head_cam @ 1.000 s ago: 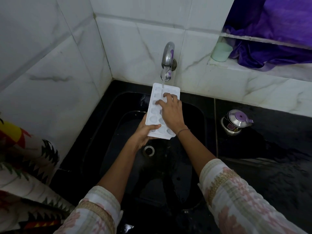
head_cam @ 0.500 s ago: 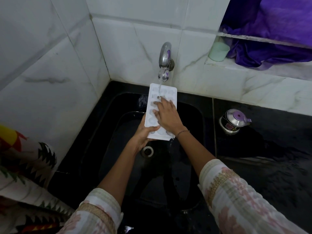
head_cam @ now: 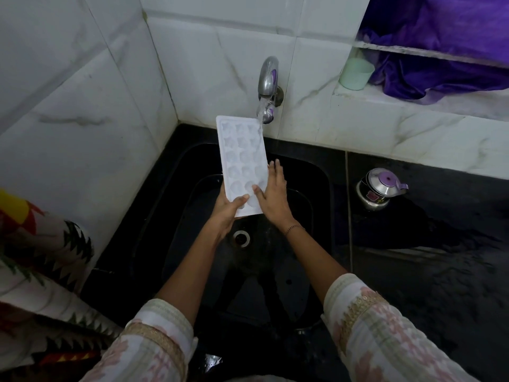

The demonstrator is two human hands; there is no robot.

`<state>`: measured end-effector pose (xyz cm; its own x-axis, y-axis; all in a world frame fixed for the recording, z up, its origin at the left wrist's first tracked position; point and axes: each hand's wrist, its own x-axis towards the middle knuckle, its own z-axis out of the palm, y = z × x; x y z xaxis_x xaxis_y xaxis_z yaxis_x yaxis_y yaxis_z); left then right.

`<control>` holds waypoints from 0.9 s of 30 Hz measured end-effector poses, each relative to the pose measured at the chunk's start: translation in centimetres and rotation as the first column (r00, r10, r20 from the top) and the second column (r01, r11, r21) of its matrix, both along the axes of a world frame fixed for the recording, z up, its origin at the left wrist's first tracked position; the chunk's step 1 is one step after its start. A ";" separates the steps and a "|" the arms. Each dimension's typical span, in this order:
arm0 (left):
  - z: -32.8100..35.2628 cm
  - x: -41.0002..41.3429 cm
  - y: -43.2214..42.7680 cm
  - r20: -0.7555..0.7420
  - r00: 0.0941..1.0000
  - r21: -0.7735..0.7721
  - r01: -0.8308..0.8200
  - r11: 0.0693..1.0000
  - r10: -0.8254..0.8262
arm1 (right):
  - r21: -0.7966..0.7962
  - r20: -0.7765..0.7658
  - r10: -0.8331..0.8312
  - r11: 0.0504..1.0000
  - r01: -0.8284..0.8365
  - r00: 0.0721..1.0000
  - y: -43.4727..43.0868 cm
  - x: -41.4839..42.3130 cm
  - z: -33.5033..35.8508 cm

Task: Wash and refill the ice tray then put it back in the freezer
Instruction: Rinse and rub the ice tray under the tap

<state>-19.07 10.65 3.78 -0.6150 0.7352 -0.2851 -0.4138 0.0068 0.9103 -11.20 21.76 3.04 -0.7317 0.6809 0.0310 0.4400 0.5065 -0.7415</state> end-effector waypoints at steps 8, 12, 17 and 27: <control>0.1 0.4 -0.4 0.036 0.997 -0.049 -0.061 0.997 0.062 | -0.773 -0.206 -0.143 0.631 -0.071 0.968 0.0 0.3 0.3; 1.0 -0.2 -0.2 0.121 0.987 -0.079 -0.097 0.992 0.106 | -0.846 -0.261 -0.157 0.512 -0.148 0.952 -0.7 0.6 -0.3; 2.2 -2.1 -0.2 0.012 0.992 -0.158 -0.121 0.980 0.125 | -0.866 -0.282 -0.152 0.466 -0.183 0.947 -1.1 1.3 -1.9; 1.7 -0.9 0.2 -0.617 0.776 -0.489 -0.246 0.837 -0.133 | -0.441 0.088 -0.120 0.886 0.147 0.989 -0.3 0.1 -1.6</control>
<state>-19.95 10.81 5.47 -0.8233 0.5459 -0.1557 0.2069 0.5439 0.8133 -11.08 21.49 1.40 -0.6246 0.7045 -0.3370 0.5281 0.0630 -0.8469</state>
